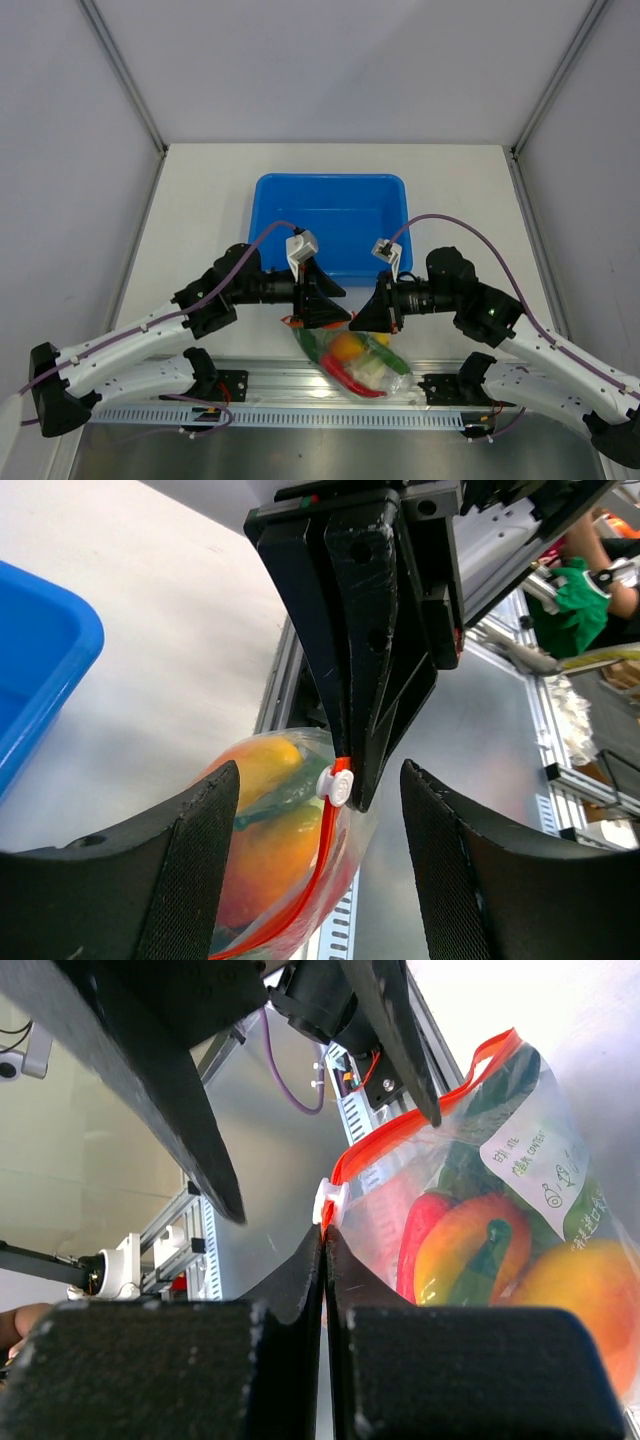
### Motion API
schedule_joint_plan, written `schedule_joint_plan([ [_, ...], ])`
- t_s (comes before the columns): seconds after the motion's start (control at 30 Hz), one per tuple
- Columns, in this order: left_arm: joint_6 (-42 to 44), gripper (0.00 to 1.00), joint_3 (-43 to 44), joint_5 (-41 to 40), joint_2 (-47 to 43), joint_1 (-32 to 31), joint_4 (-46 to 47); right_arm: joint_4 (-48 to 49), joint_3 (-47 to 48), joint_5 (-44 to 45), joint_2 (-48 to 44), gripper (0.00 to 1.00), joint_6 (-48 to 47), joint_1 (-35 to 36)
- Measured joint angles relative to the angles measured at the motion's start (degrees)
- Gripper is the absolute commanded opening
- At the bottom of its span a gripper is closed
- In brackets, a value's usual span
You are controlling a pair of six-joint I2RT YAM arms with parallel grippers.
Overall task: Place the food in the zip-top bag and seal the zipper
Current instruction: Zip the zipper food storage bag at the center of the board.
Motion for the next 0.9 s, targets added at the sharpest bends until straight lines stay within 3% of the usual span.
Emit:
schedule_joint_plan([
  [0.2, -2.1, 0.64, -0.52, 5.86, 0.55, 2.86, 1.84, -0.09, 0.0, -0.15, -0.02, 0.0, -0.74, 0.09],
  [0.53, -4.9, 0.43, -0.55, 11.91, 4.35, 2.95, 3.45, -0.31, 0.15, -0.42, 0.0, 0.0, -1.09, 0.11],
  [0.9, -5.2, 0.27, -0.74, 13.99, 4.13, 3.04, 5.49, -0.63, 0.35, -0.42, 0.87, 0.0, -1.16, 0.11],
])
